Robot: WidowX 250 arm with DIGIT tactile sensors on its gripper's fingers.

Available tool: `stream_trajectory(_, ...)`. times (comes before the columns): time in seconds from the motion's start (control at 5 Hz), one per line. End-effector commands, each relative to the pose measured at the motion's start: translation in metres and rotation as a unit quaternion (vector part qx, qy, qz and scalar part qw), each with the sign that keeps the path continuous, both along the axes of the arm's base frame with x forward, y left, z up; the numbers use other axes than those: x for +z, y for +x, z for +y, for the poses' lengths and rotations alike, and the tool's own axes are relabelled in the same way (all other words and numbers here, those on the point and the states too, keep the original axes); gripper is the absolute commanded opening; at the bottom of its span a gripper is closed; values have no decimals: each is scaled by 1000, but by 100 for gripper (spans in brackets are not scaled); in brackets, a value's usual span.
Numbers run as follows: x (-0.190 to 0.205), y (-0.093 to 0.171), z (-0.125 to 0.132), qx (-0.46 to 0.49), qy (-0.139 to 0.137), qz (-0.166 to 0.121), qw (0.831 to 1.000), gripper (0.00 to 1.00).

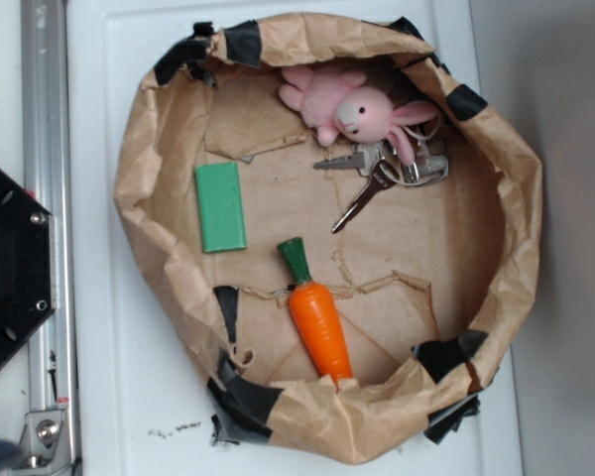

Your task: Grab the carrot.

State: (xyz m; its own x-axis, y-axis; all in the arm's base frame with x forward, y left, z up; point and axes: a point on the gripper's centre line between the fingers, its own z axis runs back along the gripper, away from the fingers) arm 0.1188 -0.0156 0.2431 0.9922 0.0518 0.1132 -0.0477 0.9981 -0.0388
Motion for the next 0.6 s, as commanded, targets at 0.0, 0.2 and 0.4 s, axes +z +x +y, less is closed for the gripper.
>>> stream_trajectory(0.0, 0, 0, 0, 0, 0, 0, 1000, 100)
stream_trajectory(0.2, -38, 50, 12, 11, 27, 25, 999, 100)
stream_trajectory(0.4, -55, 102, 2, -30, 32, 3, 999, 100)
